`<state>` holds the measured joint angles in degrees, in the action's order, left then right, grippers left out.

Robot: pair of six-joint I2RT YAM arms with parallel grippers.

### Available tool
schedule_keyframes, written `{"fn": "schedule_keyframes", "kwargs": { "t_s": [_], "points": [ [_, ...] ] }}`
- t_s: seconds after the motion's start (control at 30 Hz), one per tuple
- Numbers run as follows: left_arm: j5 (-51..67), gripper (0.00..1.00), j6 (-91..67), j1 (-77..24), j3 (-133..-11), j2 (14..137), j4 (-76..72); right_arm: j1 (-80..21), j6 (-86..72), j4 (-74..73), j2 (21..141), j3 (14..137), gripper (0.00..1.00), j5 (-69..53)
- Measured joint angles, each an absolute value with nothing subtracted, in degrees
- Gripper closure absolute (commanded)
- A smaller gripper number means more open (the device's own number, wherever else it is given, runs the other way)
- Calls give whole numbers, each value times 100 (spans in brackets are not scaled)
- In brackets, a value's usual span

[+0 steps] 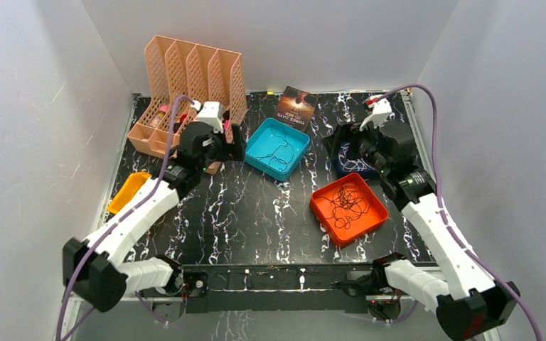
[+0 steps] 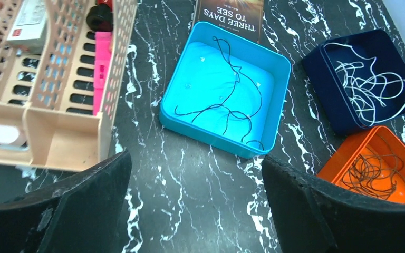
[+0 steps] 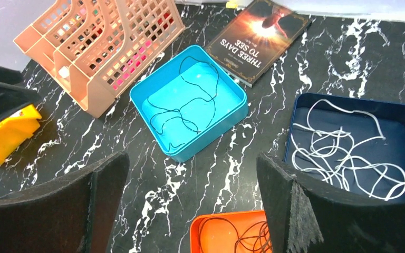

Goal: Untangle the cables

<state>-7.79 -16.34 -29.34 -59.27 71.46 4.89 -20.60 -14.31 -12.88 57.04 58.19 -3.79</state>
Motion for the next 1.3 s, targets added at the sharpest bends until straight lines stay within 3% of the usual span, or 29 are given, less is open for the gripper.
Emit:
{"fn": "schedule_keyframes", "kwargs": {
  "t_s": [0.43,0.83,1.3],
  "points": [
    [-1463,2,-1916,-2934,-5059,4757,1584,-2204,-681,-1525,4204,5144,2,113],
    [-2401,2,-2226,-2934,-4222,2744,2191,-2204,-1035,-1170,3168,3896,2,519],
    [-2915,1,-2300,-2930,-4066,2598,2493,-2204,-1055,-517,2775,3271,2,762]
  ]
}}
